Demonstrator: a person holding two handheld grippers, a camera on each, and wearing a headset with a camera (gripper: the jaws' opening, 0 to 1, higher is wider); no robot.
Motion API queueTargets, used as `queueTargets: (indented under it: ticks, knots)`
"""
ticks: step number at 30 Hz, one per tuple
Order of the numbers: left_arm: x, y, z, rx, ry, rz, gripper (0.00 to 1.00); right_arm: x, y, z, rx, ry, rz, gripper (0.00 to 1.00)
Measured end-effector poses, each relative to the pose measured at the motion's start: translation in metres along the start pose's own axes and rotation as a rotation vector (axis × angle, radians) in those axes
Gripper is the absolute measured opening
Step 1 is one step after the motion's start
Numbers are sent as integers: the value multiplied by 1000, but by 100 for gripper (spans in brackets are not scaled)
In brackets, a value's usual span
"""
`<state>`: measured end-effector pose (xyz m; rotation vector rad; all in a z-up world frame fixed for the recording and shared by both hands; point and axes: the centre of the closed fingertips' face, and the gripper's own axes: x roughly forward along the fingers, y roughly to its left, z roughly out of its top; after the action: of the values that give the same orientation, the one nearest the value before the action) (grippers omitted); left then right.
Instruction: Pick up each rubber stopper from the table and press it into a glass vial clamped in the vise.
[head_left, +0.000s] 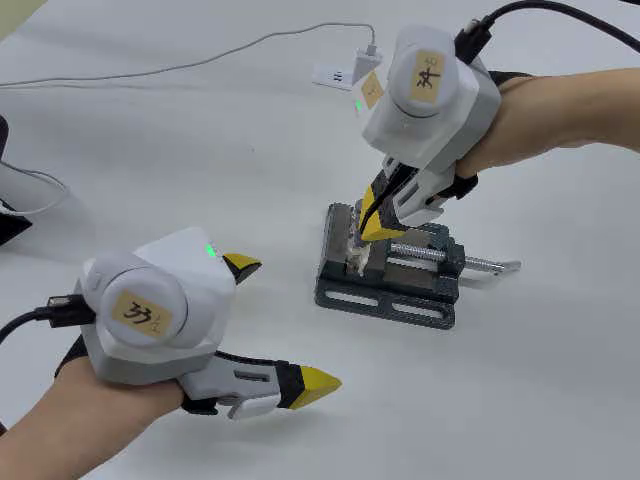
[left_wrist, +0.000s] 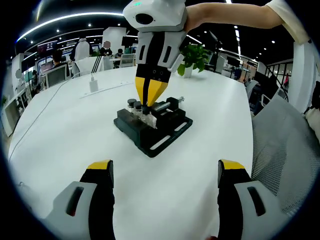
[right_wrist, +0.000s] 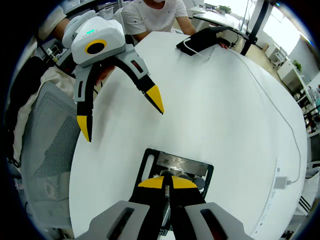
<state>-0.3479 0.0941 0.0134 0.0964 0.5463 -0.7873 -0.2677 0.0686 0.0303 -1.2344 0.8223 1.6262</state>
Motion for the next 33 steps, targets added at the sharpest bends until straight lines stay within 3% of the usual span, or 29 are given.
queueTargets:
  ticks: [7,14,18,33]
  knots:
    - [3,-2,-2,-5,4,-8,84,0,3,1,5,17,-1,0]
    - [5,-1,-5,-12,7,-12,84,0,5,0,66,15,17,0]
    - [5,1,-6,-18,10,-10,84,0,7,1,32,30,26,0]
    - [8,3,-2,-27,5,-10,84,1,6,-2,72,21,17,0]
